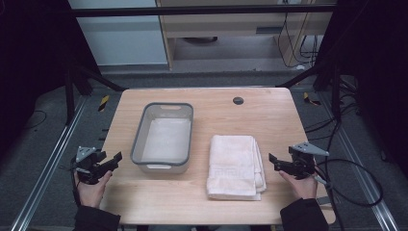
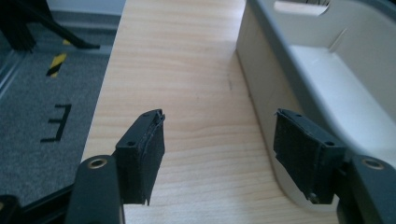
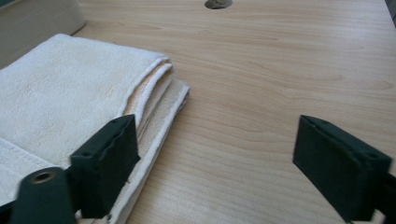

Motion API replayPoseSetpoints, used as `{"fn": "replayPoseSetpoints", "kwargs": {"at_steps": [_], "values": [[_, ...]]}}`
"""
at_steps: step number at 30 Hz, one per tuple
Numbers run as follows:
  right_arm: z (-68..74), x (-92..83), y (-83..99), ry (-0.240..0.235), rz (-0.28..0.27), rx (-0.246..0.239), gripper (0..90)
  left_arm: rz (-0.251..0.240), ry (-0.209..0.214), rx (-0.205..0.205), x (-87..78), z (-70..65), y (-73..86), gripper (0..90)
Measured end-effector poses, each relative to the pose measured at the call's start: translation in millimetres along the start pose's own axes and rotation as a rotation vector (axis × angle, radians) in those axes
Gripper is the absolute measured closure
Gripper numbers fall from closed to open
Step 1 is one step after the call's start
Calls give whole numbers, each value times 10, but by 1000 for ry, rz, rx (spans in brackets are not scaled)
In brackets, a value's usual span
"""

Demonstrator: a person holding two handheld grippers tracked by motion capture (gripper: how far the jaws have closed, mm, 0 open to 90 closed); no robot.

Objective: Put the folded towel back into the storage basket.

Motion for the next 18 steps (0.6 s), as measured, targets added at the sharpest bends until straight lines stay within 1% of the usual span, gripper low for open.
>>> {"fn": "replayPoseSetpoints", "kwargs": {"at_steps": [1, 2, 3, 5, 6, 9, 11, 13, 14, 18], "values": [[1, -16, -3, -1, 4, 12, 181, -11, 5, 6, -22, -20, -12, 344], [1, -16, -3, -1, 4, 12, 181, -11, 5, 6, -22, -20, -12, 351], [-4, -37, -11, 11, 5, 13, 195, -32, 11, 24, -49, -55, -24, 352], [-9, -44, -23, 14, 0, 10, 194, -33, 28, 18, -55, -79, -28, 360], [-2, -51, -30, 4, 0, 22, 194, -32, 30, 22, -61, -90, -31, 368], [20, -47, -38, -5, 13, 13, 197, -37, 37, 26, -84, -129, -50, 375], [38, -52, -59, -4, 14, -2, 200, -54, 46, 34, -112, -163, -77, 386], [47, -66, -86, -13, 0, -3, 201, -67, 55, 44, -142, -204, -105, 386], [47, -66, -86, -13, 0, -3, 201, -67, 55, 44, -142, -204, -105, 385], [47, -76, -120, -26, 7, -6, 200, -71, 77, 54, -145, -271, -135, 381]]}}
Point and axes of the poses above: each handheld gripper's, and its own axes: x roughly forward along the jaws, y roughly out of its underside, z roughly to its left, the point moved 3 cm from there along x, roughly forward along the jaws, and after that the axes turned 1 degree about -x, right-handed, at the moved point
